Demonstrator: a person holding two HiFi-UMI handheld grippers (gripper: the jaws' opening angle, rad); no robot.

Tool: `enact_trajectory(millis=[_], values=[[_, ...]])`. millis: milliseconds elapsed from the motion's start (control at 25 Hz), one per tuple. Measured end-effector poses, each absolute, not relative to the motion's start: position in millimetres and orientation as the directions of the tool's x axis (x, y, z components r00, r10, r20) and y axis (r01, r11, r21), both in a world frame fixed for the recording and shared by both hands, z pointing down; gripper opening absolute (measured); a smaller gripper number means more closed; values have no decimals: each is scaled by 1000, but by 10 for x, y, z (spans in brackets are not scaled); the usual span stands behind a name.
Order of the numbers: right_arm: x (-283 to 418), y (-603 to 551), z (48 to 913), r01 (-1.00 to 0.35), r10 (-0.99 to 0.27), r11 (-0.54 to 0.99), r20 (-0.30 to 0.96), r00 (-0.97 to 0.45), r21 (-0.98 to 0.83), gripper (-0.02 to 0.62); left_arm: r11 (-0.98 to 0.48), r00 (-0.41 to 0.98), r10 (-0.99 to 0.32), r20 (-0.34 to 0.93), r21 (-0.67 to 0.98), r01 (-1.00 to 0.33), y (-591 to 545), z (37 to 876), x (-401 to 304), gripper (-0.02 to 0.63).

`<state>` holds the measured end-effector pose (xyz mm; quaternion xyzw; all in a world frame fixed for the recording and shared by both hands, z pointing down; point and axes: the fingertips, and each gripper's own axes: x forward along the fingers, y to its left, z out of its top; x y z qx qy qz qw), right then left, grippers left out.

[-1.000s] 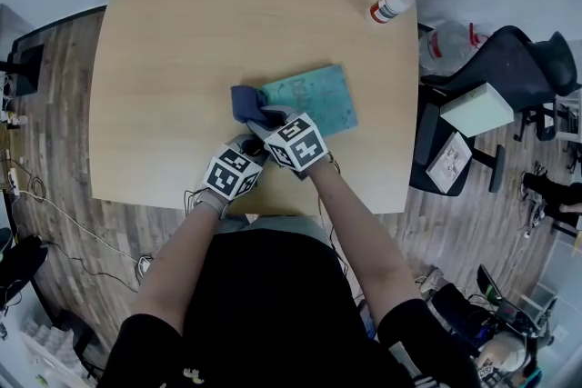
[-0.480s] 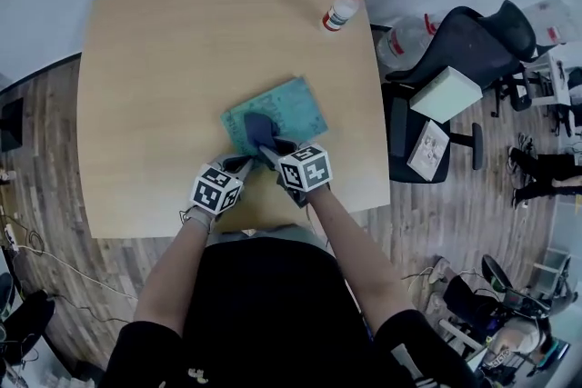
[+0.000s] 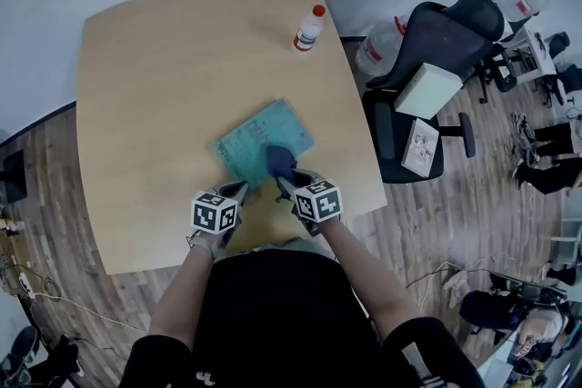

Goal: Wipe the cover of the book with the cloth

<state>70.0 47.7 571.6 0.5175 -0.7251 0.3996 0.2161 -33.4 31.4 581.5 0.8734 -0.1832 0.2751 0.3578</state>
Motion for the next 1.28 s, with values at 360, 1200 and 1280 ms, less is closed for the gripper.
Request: enact_trajectory(millis=[360, 1200, 1280], values=[[900, 595, 4775, -943, -744, 130, 599, -296, -306, 110, -760, 839, -273, 470, 430, -488, 126, 4805, -521, 20], [721, 574, 2580, -963, -948, 241, 185, -260, -119, 110, -887, 895, -426, 130, 134, -442, 95, 2612, -593, 21], [701, 596, 2479, -963, -950, 249, 166, -263, -99, 112, -890, 899, -427, 100, 126, -437, 123, 2496, -579, 21]])
